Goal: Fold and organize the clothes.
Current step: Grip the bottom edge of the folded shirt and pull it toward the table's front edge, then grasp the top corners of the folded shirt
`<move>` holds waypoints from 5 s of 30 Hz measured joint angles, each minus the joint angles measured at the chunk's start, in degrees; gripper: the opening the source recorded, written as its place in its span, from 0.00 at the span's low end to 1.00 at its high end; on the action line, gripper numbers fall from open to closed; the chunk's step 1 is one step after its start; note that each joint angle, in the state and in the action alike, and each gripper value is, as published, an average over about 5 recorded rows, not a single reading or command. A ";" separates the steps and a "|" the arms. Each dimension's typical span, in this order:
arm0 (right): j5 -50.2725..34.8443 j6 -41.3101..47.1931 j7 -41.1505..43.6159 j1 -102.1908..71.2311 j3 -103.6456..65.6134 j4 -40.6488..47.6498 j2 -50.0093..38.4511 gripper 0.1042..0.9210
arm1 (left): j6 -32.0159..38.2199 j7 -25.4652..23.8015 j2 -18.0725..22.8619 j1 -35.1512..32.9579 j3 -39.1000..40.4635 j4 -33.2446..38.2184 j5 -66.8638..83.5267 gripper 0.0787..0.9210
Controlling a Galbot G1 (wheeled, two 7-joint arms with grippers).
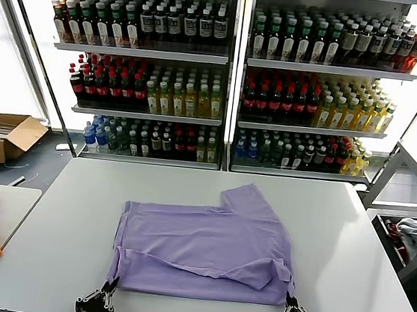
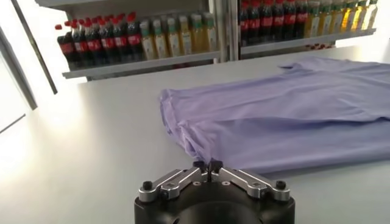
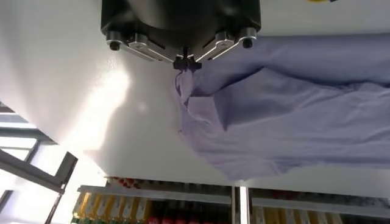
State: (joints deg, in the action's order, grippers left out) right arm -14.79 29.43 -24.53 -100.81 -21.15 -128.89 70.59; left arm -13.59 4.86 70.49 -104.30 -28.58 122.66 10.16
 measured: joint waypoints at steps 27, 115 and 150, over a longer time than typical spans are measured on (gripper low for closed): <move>6.15 1.54 1.81 8.90 0.86 5.36 0.59 0.88 | 0.58 -1.74 0.37 4.10 -1.60 2.66 0.81 0.76; -9.47 3.80 4.34 72.39 9.65 65.06 14.74 0.88 | -12.20 -3.72 -13.67 55.65 18.05 -37.80 21.38 0.88; -10.32 3.46 3.63 65.88 9.00 59.00 13.01 0.02 | -11.72 -3.97 -12.77 50.87 16.24 -35.65 21.71 0.01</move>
State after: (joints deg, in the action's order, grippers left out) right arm -25.11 32.89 -20.90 -34.94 -12.15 -69.89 83.60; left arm -25.31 0.89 57.71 -53.43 -12.35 87.01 31.87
